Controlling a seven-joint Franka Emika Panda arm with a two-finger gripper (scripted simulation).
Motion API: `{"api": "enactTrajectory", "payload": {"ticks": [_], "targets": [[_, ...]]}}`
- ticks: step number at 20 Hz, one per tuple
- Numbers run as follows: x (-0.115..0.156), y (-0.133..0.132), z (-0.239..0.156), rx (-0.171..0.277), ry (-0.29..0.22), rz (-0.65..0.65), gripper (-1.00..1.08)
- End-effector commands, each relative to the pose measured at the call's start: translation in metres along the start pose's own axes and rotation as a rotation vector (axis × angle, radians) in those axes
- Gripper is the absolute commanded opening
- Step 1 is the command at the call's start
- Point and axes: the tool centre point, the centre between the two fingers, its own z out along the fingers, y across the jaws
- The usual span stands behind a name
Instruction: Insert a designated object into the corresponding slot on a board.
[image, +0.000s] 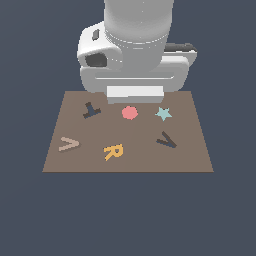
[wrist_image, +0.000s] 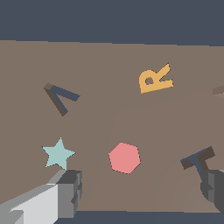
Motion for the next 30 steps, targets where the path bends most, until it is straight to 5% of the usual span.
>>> {"api": "enactTrajectory", "payload": {"ticks": [1,15,30], "targets": [[0.0,0.0,0.0,0.0,0.0,0.0,1.0],[-0.006,0.015,0.007,-0.002,0.003,-0.111,1.0],[-0.013,0.065,0.031,-0.009,0.012,-0.469,1.0]]}}
